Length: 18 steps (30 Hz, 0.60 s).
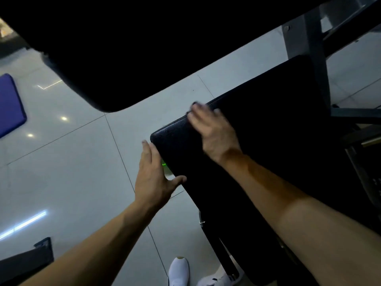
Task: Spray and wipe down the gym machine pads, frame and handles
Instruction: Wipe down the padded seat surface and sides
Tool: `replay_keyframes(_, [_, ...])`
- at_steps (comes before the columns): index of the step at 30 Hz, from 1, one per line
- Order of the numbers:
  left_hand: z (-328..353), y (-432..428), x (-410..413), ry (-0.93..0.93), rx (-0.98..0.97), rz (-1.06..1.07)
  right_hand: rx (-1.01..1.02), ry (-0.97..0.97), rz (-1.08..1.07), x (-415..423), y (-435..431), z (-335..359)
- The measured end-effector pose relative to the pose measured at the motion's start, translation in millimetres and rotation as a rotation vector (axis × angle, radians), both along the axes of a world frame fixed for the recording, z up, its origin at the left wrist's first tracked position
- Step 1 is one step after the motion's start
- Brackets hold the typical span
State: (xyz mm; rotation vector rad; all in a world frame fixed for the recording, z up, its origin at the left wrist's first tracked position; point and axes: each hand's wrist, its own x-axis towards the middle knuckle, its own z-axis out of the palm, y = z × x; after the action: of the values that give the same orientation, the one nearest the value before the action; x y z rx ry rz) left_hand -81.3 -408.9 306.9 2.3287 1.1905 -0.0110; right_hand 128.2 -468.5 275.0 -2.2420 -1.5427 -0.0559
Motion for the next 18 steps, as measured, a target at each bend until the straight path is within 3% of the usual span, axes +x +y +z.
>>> replay_keyframes(3, [2.8,12.3,5.9,-0.114,-0.18,0.169,0.029,0.208,-0.471,1.2,0.8,11.5])
replay_keyframes(4, [-0.1,17.5,5.8,-0.148,-0.248,0.226,0.048,0.228,-0.521,-17.6,8.6,14.0])
replay_keyframes(6, [-7.7,26.0,1.4,-0.261,-0.374,0.306,0.088,0.218,-0.365,-61.5,22.4,9.5])
replay_keyframes(10, [12.8,26.9,7.8,-0.405,-0.637,0.48,-0.009,0.203,0.179,-100.1,22.1,10.8])
replay_keyframes(12, [21.9,24.4,13.4,-0.422,-0.762,0.542,-0.044,0.198,0.193,-83.9,32.9,13.6])
replay_keyframes(15, [26.9,23.6,16.6,-0.407,-0.849,0.572,-0.014,0.251,-0.025,-78.7,61.8,21.3])
replay_keyframes(18, [30.4,28.4,14.9,-0.428,-0.906,0.614,-0.024,0.204,0.055,-91.2,47.2,12.8])
